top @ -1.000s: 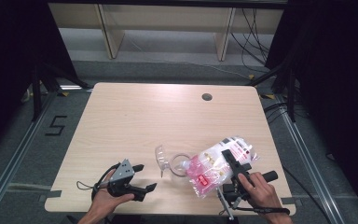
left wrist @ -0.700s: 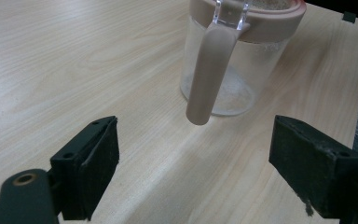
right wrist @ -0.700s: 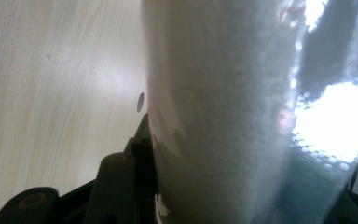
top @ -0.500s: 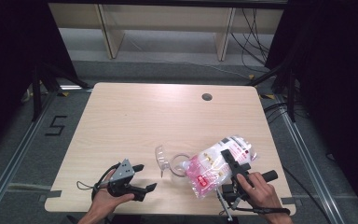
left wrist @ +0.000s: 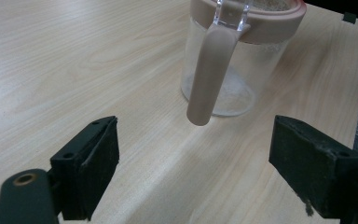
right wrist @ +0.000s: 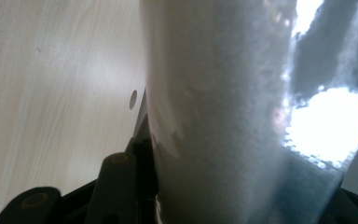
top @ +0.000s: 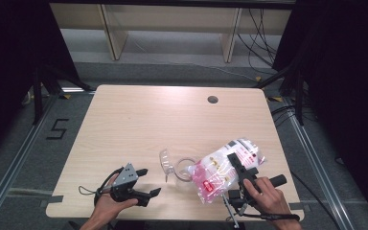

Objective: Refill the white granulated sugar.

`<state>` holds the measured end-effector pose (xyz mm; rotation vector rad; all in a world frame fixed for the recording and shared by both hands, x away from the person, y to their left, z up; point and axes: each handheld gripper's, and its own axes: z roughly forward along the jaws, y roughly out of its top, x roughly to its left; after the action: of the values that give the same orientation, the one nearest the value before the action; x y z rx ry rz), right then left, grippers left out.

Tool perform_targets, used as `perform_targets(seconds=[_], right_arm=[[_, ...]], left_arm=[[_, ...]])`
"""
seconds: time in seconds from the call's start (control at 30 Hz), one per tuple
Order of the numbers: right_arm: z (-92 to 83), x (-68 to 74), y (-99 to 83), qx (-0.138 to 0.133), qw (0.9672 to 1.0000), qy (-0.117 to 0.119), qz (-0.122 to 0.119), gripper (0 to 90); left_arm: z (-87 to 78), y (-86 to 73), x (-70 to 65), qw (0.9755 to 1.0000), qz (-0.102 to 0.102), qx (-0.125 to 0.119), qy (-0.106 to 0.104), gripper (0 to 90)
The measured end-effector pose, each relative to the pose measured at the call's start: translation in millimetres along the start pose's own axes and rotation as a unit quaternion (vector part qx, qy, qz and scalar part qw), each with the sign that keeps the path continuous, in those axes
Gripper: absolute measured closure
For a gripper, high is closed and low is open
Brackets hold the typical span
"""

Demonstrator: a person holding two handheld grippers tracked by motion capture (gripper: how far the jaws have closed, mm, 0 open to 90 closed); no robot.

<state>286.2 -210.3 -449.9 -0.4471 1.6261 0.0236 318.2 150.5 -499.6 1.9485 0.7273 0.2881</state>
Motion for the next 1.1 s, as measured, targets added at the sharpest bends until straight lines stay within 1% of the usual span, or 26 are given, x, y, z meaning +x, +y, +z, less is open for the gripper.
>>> perform_targets(seconds=[0.03,0.17,0.2,0.23,0.33,0.37,0.43,0.5,0.53,0.6,0.7,0.9,0.97,1.0,1.03,1.1], right_arm=[[-0.1,1.9,0.4,0.002,0.9999,-0.008,0.011,57.3],[-0.6,1.3,0.5,0.004,0.9999,-0.009,0.007,57.5],[-0.4,0.8,0.8,0.003,1.0,-0.009,0.002,57.6],[-0.2,-0.1,0.5,0.001,0.9999,-0.007,-0.01,57.7],[-0.5,-0.2,1.1,0.003,0.9998,-0.01,-0.017,57.8],[-1.2,-0.3,1.6,0.009,0.9998,-0.004,-0.016,58.0],[-1.2,0.5,1.6,0.007,0.9999,-0.008,-0.013,58.1],[-1.0,0.0,1.7,0.006,0.9998,-0.008,-0.016,58.2],[-0.6,-1.4,1.7,0.003,0.9997,-0.01,-0.024,58.3],[-1.0,-1.0,1.7,0.006,0.9997,-0.007,-0.022,58.5],[-0.7,-1.7,1.6,0.002,0.9997,-0.009,-0.024,58.7],[-0.7,-0.2,1.3,0.007,0.9998,-0.004,-0.019,59.0],[-0.7,-0.1,1.3,0.007,0.9998,-0.004,-0.019,59.0],[-0.6,-0.3,1.4,0.006,0.9998,-0.003,-0.02,59.1],[-0.3,-0.9,1.5,0.003,0.9997,-0.004,-0.024,59.1],[-0.3,-0.9,1.8,0.003,0.9997,-0.003,-0.022,59.2]], left_arm=[[0.0,0.0,0.0,1.0,0.0,0.0,0.0,15.5],[0.3,-0.1,-0.3,1.0,-0.002,-0.001,-0.001,15.5],[0.4,-0.1,-0.4,1.0,-0.002,-0.002,-0.001,15.5],[0.5,-0.1,-0.5,1.0,-0.002,-0.002,-0.002,15.6],[0.4,-0.1,-0.5,1.0,-0.003,-0.002,-0.002,15.6],[0.5,-0.2,-0.5,1.0,-0.002,-0.003,-0.002,15.5],[0.3,-0.1,-0.4,1.0,-0.002,-0.001,-0.001,15.6],[0.4,-0.1,-0.4,1.0,-0.002,-0.002,-0.001,15.6],[0.4,-0.1,-0.4,1.0,-0.002,-0.002,-0.001,15.5],[0.3,-0.1,-0.4,1.0,-0.002,-0.002,-0.001,15.5],[0.5,-0.1,-0.4,1.0,-0.002,-0.002,-0.001,15.5],[0.9,-0.3,-0.3,1.0,-0.003,-0.002,-0.004,15.5],[1.2,-0.5,-0.7,1.0,-0.006,-0.003,-0.005,15.5],[1.6,-0.7,-1.3,0.9999,-0.012,-0.002,-0.004,15.5],[2.0,-0.8,-1.7,0.9999,-0.014,-0.004,-0.004,15.5],[2.1,-0.8,-1.7,0.9999,-0.014,-0.004,-0.004,15.5]])
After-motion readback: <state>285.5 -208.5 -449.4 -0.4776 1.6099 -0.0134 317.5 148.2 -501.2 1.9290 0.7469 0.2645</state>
